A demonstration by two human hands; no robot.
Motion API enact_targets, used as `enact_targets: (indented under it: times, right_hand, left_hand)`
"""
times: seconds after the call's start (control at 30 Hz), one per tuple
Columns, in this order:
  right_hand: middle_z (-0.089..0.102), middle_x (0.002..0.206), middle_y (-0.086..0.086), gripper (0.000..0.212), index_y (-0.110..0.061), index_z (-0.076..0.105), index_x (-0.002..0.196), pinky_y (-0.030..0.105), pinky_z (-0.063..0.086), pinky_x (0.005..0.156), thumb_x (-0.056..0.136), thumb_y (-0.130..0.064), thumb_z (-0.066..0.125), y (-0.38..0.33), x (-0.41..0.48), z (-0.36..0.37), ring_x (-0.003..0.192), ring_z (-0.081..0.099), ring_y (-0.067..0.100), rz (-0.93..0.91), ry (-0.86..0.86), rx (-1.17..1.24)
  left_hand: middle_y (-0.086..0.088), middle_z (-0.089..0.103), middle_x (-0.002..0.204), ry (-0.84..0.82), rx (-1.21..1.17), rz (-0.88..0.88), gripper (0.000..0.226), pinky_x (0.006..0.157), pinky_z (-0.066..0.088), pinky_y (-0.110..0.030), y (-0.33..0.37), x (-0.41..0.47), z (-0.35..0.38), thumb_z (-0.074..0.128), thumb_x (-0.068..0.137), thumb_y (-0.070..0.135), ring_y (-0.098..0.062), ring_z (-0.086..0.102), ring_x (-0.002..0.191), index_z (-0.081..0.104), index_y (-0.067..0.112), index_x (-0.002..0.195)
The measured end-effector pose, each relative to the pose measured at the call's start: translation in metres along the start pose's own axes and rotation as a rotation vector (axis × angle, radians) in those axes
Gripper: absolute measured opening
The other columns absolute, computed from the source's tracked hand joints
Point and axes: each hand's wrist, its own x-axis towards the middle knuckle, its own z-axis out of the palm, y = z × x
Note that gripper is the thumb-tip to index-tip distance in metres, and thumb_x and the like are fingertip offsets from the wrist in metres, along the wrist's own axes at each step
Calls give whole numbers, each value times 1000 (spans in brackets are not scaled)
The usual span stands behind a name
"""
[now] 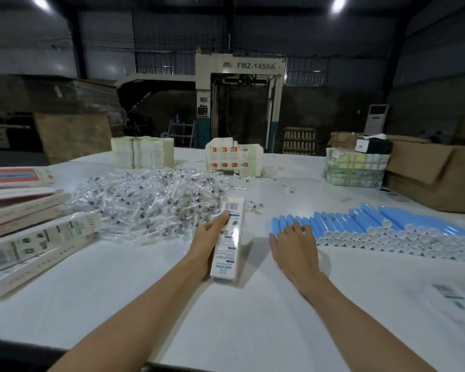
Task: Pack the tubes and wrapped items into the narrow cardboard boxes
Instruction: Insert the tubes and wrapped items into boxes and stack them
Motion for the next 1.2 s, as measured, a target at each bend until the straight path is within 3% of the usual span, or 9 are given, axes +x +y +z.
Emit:
enact_targets:
  times: [0.07,0.17,0.23,0.47,0.63,0.77,0.9,1.03,1.2]
  right_hand:
    - [70,78,10,17,-9,77,85,44,51,80,91,-25,75,-2,4,-6,84,66,33,27,-47,8]
    - [70,110,7,28,-13,70,116,38,46,89,107,-28,48,-8,14,-4,111,62,27,-7,-184,30]
    - [68,119,6,32,-14,68,118,34,42,94,110,-23,38,-12,17,-2,119,58,25,-36,-272,-18]
    - [63,119,6,30,-15,64,115,30,39,73,93,5,57,-26,15,-7,111,62,25,58,-338,-84]
    - [61,139,17,33,-5,50,141,38,48,104,109,-10,46,-14,23,-12,132,58,33,119,-407,60]
    - [61,117,8,18,-11,57,119,43,47,102,109,-17,45,-5,25,-18,106,60,28,118,-441,218]
    - [70,94,10,15,-2,67,103,39,51,78,102,-15,59,13,55,-50,89,65,32,414,-269,761]
    - [79,101,7,14,-4,71,110,33,62,81,99,-13,70,14,87,-106,95,77,22,450,-31,1581]
    - [75,107,16,33,-8,51,121,35,65,74,96,-6,71,-7,109,-122,96,78,26,422,3,1732]
  left_hand:
    - [-14,78,86,-5,-16,3,38,56,60,-32,0,-1,-1,79,94,49,-29,75,65,82,12,98]
    - [-15,79,86,-18,-20,13,36,54,59,-32,0,-2,-1,79,93,50,-29,76,65,82,15,98]
    - [-15,80,85,-25,-24,14,34,53,58,-31,1,-2,-1,79,91,52,-28,76,65,84,18,93]
    - [-13,80,87,-62,-37,18,33,59,62,-34,2,6,-4,80,90,55,-28,77,67,86,24,82]
    - [-13,81,93,-82,-85,22,41,57,60,-31,3,5,-3,80,90,49,-26,77,70,80,12,108]
    - [-15,82,104,-93,-93,81,42,63,63,-32,5,5,1,81,91,42,-25,78,81,80,9,117]
    - [-13,82,109,-125,-62,109,40,65,62,-32,5,6,3,83,92,37,-23,79,89,78,8,118]
    - [-11,82,111,-168,-51,132,37,67,63,-31,4,3,4,86,87,40,-22,80,91,82,11,111]
    - [-10,82,112,-236,-38,163,42,68,61,-28,4,-1,7,90,81,45,-17,78,91,83,14,109]
